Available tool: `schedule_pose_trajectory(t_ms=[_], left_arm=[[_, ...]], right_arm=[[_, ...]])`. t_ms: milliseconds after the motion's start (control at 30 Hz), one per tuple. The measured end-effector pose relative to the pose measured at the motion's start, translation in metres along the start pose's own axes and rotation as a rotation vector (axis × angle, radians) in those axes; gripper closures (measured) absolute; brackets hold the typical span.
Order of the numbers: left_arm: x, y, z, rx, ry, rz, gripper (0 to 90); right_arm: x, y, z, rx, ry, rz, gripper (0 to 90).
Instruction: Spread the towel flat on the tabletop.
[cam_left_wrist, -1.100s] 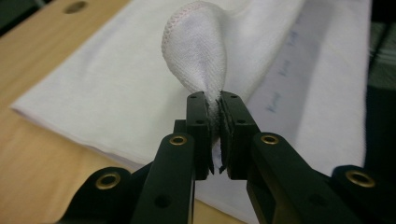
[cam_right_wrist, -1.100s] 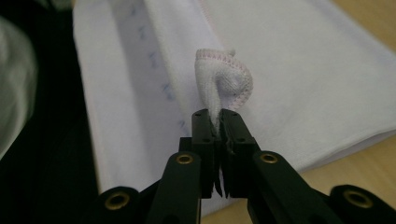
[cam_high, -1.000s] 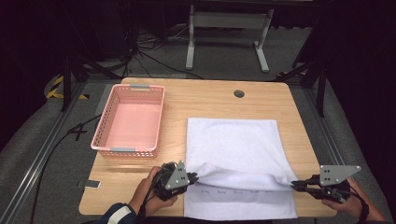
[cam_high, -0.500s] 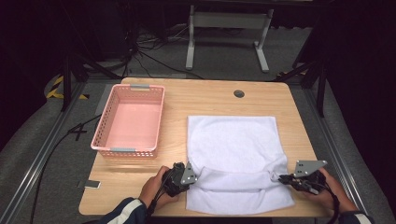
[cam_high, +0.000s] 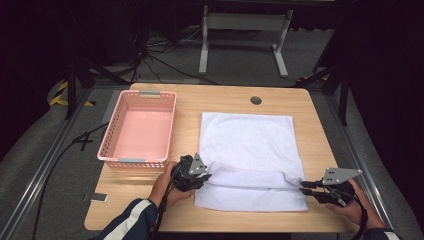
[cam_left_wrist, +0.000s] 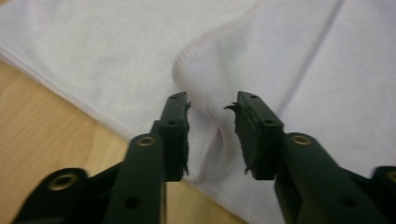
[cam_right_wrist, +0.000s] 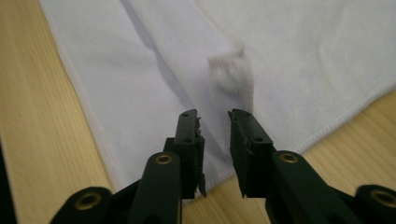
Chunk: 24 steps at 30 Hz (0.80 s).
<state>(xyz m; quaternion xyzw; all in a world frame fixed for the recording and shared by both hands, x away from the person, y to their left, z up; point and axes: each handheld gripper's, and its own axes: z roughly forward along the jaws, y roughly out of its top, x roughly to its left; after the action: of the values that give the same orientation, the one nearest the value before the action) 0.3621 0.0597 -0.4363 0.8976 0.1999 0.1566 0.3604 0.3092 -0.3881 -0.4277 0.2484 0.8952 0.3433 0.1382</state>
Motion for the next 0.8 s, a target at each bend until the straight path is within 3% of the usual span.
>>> schedule_pose_trajectory(t_ms=[67, 133, 200, 233, 267, 300, 333, 367, 433, 500, 533, 567, 633, 767, 800], left_arm=[[0.005, 0.009, 0.009, 0.0, -0.02, -0.009, 58.5], [0.008, 0.015, 0.016, 0.003, 0.006, 0.0, 53.9], [0.016, 0.019, 0.021, -0.011, -0.046, -0.028, 48.1], [0.019, 0.02, 0.026, -0.002, -0.035, -0.024, 46.2], [0.023, 0.021, 0.032, 0.016, -0.051, -0.022, 43.0], [0.026, 0.021, 0.038, 0.04, -0.102, -0.042, 41.4], [0.026, 0.021, 0.038, 0.04, -0.102, -0.042, 39.2], [0.027, 0.021, 0.044, 0.071, -0.104, -0.023, 39.6], [0.028, 0.02, 0.046, 0.086, -0.168, -0.015, 54.4], [0.027, 0.019, 0.046, 0.086, -0.169, -0.012, 57.1], [0.026, 0.018, 0.044, 0.083, -0.177, -0.005, 65.6], [0.026, 0.017, 0.04, 0.082, -0.171, 0.002, 72.4], [0.023, 0.015, 0.031, 0.052, -0.17, 0.008, 79.2], [0.01, 0.014, 0.002, -0.004, -0.141, 0.074, 83.2], [0.01, 0.014, 0.002, -0.004, -0.141, 0.074, 82.7]], right_arm=[[0.003, 0.009, -0.002, -0.028, -0.02, 0.023, 63.4], [0.003, 0.023, 0.003, -0.015, -0.054, 0.03, 55.0], [0.001, 0.029, 0.008, -0.001, -0.082, 0.047, 53.3], [0.0, 0.032, 0.012, 0.005, -0.085, 0.054, 52.3], [-0.002, 0.034, 0.017, 0.003, -0.098, 0.064, 48.2], [-0.005, 0.036, 0.023, 0.008, -0.109, 0.092, 45.5], [-0.007, 0.036, 0.028, 0.022, -0.109, 0.1, 44.6], [-0.009, 0.036, 0.032, 0.031, -0.12, 0.103, 42.7], [-0.011, 0.035, 0.037, 0.068, -0.121, 0.104, 44.7], [-0.013, 0.034, 0.04, 0.094, -0.126, 0.087, 43.6], [-0.014, 0.033, 0.04, 0.104, -0.137, 0.09, 49.9], [-0.015, 0.031, 0.039, 0.094, -0.105, 0.097, 65.9], [-0.01, 0.03, 0.035, 0.082, -0.093, 0.049, 76.8], [0.001, 0.03, 0.01, -0.002, -0.035, -0.006, 83.3], [0.006, 0.03, 0.0, -0.022, -0.014, -0.026, 82.8]])
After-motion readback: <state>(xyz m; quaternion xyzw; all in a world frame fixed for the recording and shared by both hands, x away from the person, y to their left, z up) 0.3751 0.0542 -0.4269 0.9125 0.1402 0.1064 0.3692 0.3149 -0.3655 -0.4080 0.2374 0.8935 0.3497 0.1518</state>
